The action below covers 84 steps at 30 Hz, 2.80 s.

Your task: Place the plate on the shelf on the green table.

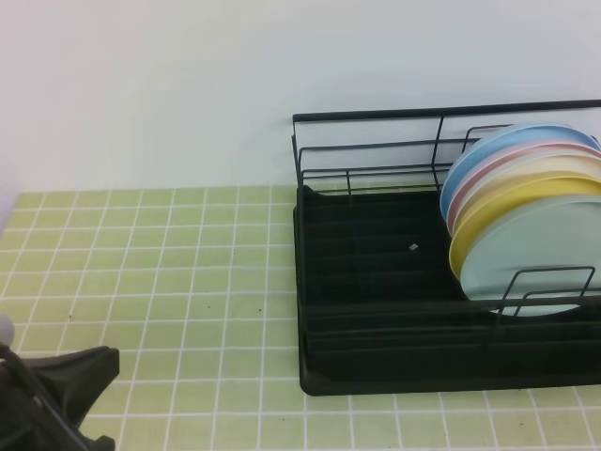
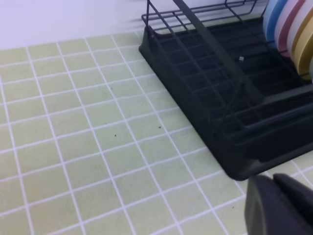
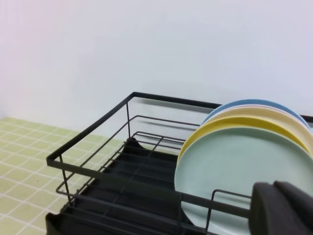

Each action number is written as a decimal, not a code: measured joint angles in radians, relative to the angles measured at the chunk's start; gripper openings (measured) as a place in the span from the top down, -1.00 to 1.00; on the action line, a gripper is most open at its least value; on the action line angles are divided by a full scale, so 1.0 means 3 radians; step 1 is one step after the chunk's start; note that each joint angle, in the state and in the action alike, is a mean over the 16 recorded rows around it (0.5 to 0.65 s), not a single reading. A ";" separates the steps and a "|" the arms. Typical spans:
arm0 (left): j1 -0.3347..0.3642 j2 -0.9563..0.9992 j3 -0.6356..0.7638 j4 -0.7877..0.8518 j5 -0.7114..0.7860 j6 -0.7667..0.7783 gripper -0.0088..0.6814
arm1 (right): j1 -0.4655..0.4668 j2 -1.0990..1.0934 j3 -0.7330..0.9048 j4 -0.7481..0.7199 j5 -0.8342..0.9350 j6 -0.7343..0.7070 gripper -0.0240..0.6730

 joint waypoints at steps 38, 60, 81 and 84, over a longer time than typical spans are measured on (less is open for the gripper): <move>0.0802 -0.1055 0.0071 0.0193 -0.0083 0.0258 0.98 | 0.0000 0.0003 0.0021 0.0019 -0.0001 0.0022 0.93; 0.0960 -0.2122 0.1489 0.0938 -0.0225 -0.1237 0.98 | 0.0000 0.0004 0.0021 0.0030 0.0006 0.0015 0.93; 0.0973 -0.2217 0.1528 0.0983 -0.0092 -0.1269 0.98 | 0.0000 0.0004 0.0021 0.0030 0.0015 0.0009 0.94; 0.0973 -0.2217 0.1528 0.0984 -0.0092 -0.1269 0.98 | 0.0000 0.0004 0.0021 0.0030 0.0015 0.0009 0.94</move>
